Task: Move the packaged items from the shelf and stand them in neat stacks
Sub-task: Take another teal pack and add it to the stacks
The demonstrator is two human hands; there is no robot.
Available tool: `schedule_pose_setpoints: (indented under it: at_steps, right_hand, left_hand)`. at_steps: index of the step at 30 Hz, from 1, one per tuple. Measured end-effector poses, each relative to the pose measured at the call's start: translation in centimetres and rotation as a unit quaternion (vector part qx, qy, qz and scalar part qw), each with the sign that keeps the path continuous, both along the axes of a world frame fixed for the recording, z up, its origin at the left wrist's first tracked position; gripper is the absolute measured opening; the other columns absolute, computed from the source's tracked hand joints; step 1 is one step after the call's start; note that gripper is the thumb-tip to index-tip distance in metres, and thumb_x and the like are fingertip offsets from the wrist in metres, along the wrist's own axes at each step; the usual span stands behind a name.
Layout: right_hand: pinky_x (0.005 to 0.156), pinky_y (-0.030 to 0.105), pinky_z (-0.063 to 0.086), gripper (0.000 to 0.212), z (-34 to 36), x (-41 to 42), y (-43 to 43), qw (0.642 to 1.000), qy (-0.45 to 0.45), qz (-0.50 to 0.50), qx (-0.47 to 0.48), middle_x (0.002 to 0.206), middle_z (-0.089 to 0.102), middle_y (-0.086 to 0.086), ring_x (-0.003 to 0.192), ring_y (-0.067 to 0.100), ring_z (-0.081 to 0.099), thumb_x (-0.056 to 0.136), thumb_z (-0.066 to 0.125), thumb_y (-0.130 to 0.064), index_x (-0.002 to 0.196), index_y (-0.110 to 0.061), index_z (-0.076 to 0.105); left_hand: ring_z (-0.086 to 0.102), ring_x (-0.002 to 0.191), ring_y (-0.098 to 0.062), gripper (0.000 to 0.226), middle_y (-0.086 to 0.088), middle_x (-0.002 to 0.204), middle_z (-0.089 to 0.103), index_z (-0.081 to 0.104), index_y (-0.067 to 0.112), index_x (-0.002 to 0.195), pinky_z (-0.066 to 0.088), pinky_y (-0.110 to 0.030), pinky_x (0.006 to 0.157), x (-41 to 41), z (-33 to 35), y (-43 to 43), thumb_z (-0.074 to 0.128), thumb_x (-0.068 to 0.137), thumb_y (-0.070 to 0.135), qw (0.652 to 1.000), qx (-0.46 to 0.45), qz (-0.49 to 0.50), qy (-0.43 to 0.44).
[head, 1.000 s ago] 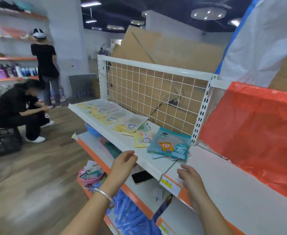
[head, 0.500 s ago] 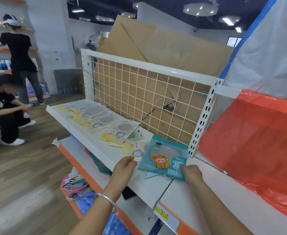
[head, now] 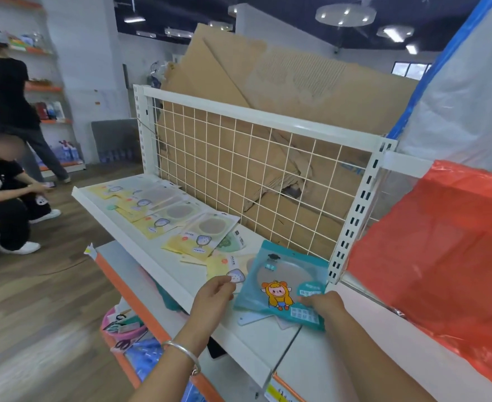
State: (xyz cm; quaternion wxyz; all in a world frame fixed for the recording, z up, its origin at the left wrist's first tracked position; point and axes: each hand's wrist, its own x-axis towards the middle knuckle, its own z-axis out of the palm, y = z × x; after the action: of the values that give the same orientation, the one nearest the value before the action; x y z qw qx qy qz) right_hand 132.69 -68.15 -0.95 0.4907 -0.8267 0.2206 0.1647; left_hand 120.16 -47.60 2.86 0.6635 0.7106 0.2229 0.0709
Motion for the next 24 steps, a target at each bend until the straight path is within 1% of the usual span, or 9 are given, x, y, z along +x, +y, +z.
schedule_pose_setpoints:
  at_steps: [5, 8, 9, 12, 16, 19, 20, 22, 24]
  right_hand:
    - [0.079, 0.045, 0.058, 0.031, 1.3, -0.1, -0.3, 0.999, -0.023, -0.044, 0.016, 0.092, 0.066, 0.018, 0.079, 0.032, 0.068, 0.076, 0.072, -0.002, 0.101, 0.001, 0.054]
    - [0.050, 0.030, 0.056, 0.021, 2.0, -0.4, -0.7, 0.995, -0.004, -0.059, 0.076, 0.084, 0.063, 0.018, 0.067, 0.031, 0.065, 0.078, 0.066, 0.007, 0.093, 0.003, 0.052]
    - [0.048, 0.029, 0.055, 0.021, 2.1, -0.7, -0.8, 0.993, 0.003, -0.060, 0.098, 0.085, 0.064, 0.019, 0.068, 0.031, 0.065, 0.079, 0.066, 0.007, 0.094, 0.003, 0.053]
    - [0.071, 0.043, 0.059, 0.027, 2.3, -1.5, -0.9, 0.989, 0.002, -0.064, 0.133, 0.099, 0.068, 0.024, 0.080, 0.036, 0.068, 0.083, 0.065, 0.003, 0.107, 0.008, 0.056]
    - [0.045, 0.025, 0.047, 0.021, 3.0, -3.5, -1.0, 0.990, -0.027, -0.057, 0.126, 0.102, 0.067, 0.023, 0.069, 0.028, 0.064, 0.088, 0.063, -0.003, 0.106, 0.008, 0.058]
    - [0.038, 0.020, 0.044, 0.016, 3.5, -4.9, -1.3, 0.984, -0.068, -0.077, 0.146, 0.092, 0.067, 0.020, 0.066, 0.027, 0.062, 0.089, 0.061, -0.004, 0.102, 0.006, 0.059]
    - [0.041, 0.021, 0.048, 0.014, 3.7, -5.6, -1.5, 0.982, -0.080, -0.086, 0.151, 0.089, 0.067, 0.018, 0.066, 0.028, 0.063, 0.089, 0.061, -0.004, 0.099, 0.006, 0.060]
    - [0.065, 0.038, 0.059, 0.016, 3.9, -6.9, -2.1, 0.980, -0.094, -0.097, 0.145, 0.089, 0.069, 0.019, 0.075, 0.033, 0.068, 0.090, 0.060, -0.008, 0.099, 0.005, 0.064]
    - [0.080, 0.050, 0.057, 0.013, 4.1, -8.9, -3.1, 0.976, -0.112, -0.112, 0.147, 0.090, 0.070, 0.020, 0.081, 0.036, 0.069, 0.091, 0.058, -0.009, 0.093, 0.001, 0.066]
  left_hand:
    - [0.063, 0.095, -0.015, 0.021, -0.003, 0.109, 0.065, 0.063, 0.017, 0.109, 0.045, -0.026, 0.076, 0.1, -0.1, 0.3, 0.053, 0.090, 0.020, 1.000, -0.006, 0.001, 0.005]
    - [0.062, 0.094, -0.014, 0.023, -0.003, 0.111, 0.064, 0.062, 0.015, 0.112, 0.046, -0.025, 0.075, 0.0, -0.1, 0.3, 0.053, 0.091, 0.019, 1.000, -0.008, -0.003, 0.005]
    - [0.062, 0.095, -0.014, 0.024, -0.003, 0.111, 0.063, 0.062, 0.015, 0.112, 0.047, -0.025, 0.077, -0.1, 0.0, 0.3, 0.052, 0.091, 0.019, 1.000, -0.008, -0.004, 0.006]
    - [0.059, 0.104, -0.018, 0.026, -0.003, 0.116, 0.062, 0.061, 0.015, 0.115, 0.046, -0.035, 0.095, -0.4, 0.2, 0.3, 0.051, 0.092, 0.021, 1.000, 0.008, -0.011, 0.008]
    - [0.055, 0.114, -0.022, 0.032, -0.005, 0.124, 0.059, 0.059, 0.014, 0.122, 0.041, -0.042, 0.105, -1.0, 1.0, 0.1, 0.051, 0.092, 0.022, 0.999, 0.024, -0.021, 0.001]
    - [0.053, 0.116, -0.022, 0.027, -0.004, 0.125, 0.059, 0.060, 0.017, 0.117, 0.040, -0.043, 0.106, -1.8, 2.0, -0.2, 0.050, 0.093, 0.022, 0.999, 0.030, -0.043, -0.015]
    - [0.053, 0.117, -0.022, 0.023, -0.003, 0.124, 0.059, 0.061, 0.020, 0.113, 0.039, -0.043, 0.106, -2.1, 2.2, -0.3, 0.050, 0.093, 0.022, 0.998, 0.028, -0.052, -0.021]
    - [0.055, 0.114, -0.021, 0.014, -0.003, 0.120, 0.061, 0.062, 0.025, 0.099, 0.041, -0.042, 0.105, -2.8, 2.5, -0.7, 0.050, 0.093, 0.021, 0.997, 0.022, -0.068, -0.035]
    - [0.056, 0.110, -0.022, 0.015, -0.005, 0.116, 0.062, 0.063, 0.023, 0.100, 0.042, -0.040, 0.103, -3.6, 2.5, -1.4, 0.050, 0.093, 0.019, 0.995, 0.023, -0.083, -0.047]
